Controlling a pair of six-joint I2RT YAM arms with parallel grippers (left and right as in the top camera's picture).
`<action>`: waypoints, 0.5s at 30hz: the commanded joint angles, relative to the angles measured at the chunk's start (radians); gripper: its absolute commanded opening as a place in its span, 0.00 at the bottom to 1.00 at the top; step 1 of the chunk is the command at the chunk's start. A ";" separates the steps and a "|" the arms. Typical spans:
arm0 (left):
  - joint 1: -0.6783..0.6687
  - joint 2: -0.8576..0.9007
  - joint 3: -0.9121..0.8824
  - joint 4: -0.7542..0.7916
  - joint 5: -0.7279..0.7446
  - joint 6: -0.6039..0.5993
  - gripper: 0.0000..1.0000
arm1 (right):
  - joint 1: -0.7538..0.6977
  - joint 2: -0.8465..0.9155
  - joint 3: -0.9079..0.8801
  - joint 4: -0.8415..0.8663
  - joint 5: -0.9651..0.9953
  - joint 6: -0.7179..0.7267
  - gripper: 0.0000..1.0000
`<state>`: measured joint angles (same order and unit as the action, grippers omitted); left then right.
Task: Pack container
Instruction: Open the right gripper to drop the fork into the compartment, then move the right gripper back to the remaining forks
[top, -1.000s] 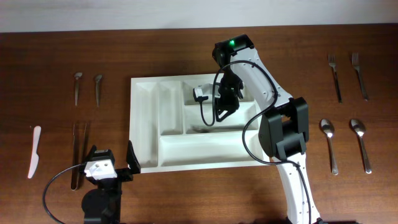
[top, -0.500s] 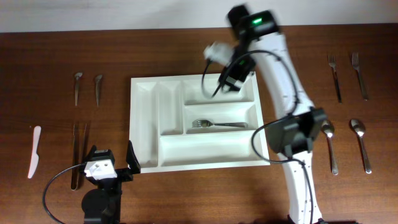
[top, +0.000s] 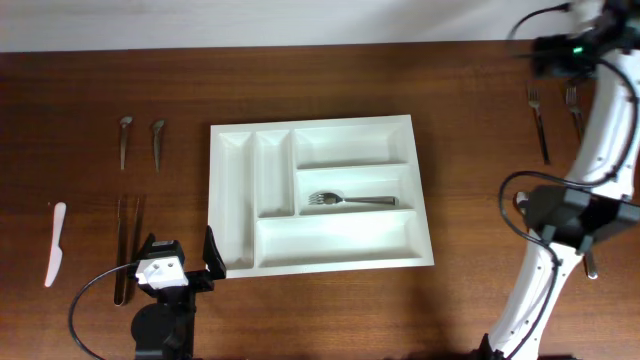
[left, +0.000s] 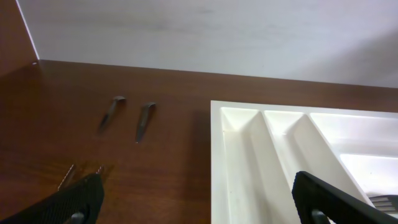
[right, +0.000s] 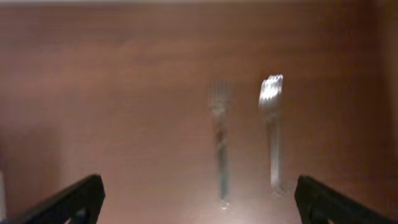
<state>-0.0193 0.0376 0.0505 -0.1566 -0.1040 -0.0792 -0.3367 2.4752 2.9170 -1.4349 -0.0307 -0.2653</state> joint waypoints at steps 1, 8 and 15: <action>-0.004 -0.002 -0.005 0.003 0.011 -0.003 0.99 | -0.027 0.036 -0.034 0.068 -0.037 0.035 0.99; -0.004 -0.002 -0.005 0.003 0.011 -0.002 0.99 | -0.043 0.100 -0.143 0.263 -0.040 -0.053 0.99; -0.004 -0.002 -0.005 0.003 0.011 -0.002 0.99 | -0.058 0.196 -0.187 0.269 -0.042 -0.026 0.99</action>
<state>-0.0193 0.0376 0.0505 -0.1570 -0.1040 -0.0792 -0.3859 2.6358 2.7399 -1.1595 -0.0566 -0.3130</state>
